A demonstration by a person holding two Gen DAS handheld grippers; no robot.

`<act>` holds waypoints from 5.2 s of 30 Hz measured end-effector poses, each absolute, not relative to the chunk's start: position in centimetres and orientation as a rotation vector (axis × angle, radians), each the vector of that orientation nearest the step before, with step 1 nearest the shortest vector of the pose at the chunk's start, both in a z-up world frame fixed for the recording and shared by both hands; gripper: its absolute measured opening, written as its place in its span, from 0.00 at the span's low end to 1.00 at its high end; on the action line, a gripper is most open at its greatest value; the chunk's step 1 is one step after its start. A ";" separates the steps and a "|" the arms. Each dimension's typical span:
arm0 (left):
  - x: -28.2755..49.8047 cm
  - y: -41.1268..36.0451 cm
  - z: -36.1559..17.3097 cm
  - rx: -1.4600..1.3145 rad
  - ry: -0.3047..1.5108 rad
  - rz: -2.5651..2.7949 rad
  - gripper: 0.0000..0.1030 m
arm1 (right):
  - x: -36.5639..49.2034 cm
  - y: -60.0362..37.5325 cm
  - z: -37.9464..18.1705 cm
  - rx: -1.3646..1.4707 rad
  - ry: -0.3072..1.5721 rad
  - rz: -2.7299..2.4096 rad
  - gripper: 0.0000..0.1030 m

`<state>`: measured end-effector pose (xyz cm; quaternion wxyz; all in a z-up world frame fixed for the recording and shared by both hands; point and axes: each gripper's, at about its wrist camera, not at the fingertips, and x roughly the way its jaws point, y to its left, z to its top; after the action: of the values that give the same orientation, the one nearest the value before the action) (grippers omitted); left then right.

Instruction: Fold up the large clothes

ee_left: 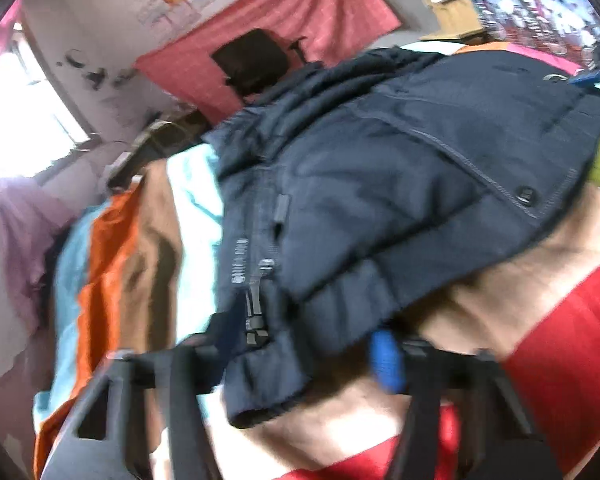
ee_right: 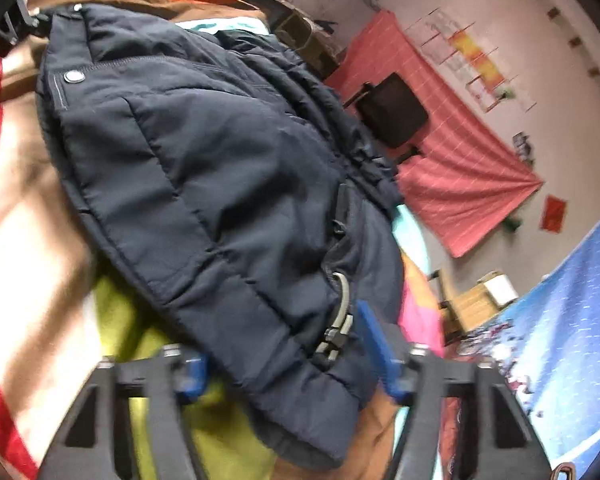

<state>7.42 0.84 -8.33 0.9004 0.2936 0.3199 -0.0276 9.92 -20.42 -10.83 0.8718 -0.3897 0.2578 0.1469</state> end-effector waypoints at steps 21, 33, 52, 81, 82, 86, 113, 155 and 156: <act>8.0 1.2 0.2 0.403 0.619 -0.168 0.05 | 10.9 -22.9 -0.8 -0.453 0.606 0.451 0.09; 18.9 1.0 9.9 0.380 0.528 -0.142 0.04 | 19.9 -21.7 7.7 -0.446 0.426 0.410 0.08; 41.4 1.5 11.5 0.241 0.412 0.110 0.04 | 43.4 -19.3 7.4 -0.351 0.438 0.166 0.09; 43.6 0.9 8.3 0.107 0.454 -0.021 0.72 | 47.0 -20.4 3.2 -0.224 0.417 0.239 0.84; 42.8 0.6 7.9 0.125 0.454 -0.041 0.74 | 46.2 -20.6 3.3 -0.215 0.411 0.270 0.85; 41.6 -0.6 5.0 0.208 0.519 -0.087 0.82 | 44.5 -20.3 3.1 -0.221 0.435 0.384 0.89; 50.9 3.8 0.8 0.089 0.589 -0.019 0.95 | 56.8 -20.7 -4.1 0.000 0.732 0.323 1.00; 45.1 16.7 2.6 -0.201 0.824 -0.061 0.95 | 52.7 -31.4 -4.8 0.149 0.896 0.346 1.00; 45.3 16.8 2.4 -0.214 0.841 -0.072 0.95 | 53.0 -31.8 -5.0 0.188 0.909 0.348 1.00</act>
<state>45.35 16.80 2.38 0.9067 -0.1037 0.4072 -0.0351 53.02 -31.81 -4.96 0.8797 0.0904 0.4360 0.1668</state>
